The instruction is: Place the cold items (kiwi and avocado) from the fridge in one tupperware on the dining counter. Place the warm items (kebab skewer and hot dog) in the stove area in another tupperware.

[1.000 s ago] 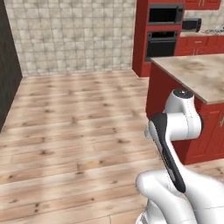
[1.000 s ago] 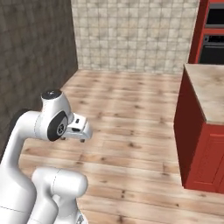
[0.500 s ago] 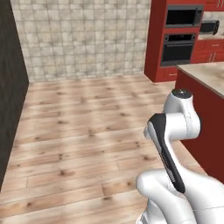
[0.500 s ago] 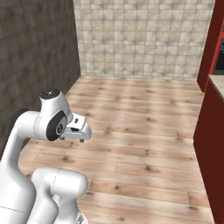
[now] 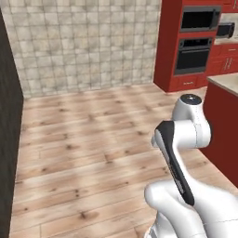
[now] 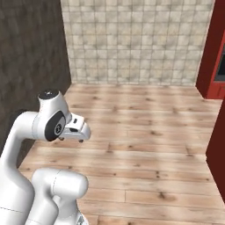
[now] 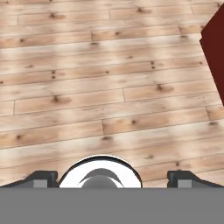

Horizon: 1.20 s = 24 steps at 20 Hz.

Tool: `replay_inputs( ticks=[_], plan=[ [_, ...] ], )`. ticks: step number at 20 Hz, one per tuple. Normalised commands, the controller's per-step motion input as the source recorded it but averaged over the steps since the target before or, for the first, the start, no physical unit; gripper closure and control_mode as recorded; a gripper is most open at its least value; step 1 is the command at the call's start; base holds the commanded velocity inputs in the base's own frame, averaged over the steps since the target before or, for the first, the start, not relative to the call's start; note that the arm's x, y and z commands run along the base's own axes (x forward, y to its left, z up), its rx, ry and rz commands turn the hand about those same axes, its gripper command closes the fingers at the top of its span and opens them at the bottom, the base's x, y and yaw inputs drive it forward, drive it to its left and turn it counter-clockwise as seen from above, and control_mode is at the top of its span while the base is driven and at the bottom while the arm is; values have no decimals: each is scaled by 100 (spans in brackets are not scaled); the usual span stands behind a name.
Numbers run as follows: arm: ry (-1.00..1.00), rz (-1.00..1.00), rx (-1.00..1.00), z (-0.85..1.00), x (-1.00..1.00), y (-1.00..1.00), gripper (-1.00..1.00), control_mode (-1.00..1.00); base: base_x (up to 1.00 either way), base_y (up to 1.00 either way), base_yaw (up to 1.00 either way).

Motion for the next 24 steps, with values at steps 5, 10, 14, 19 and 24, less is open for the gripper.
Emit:
replay_inputs(
  ticks=[5, 10, 14, 19, 24],
  plan=[
    [0, 0, 0, 0, 0, 0, -100, 100, 100, 19, -28],
    [0, 0, 0, 0, 0, 0, -100, 100, 100, 24, -44],
    [0, 0, 0, 0, 0, 0, -100, 100, 95, 46, -55],
    [0, 0, 0, 0, 0, 0, -100, 100, 89, 81, -63],
    [0, 0, 0, 0, 0, 0, -100, 100, 99, 89, -57]
  ],
)
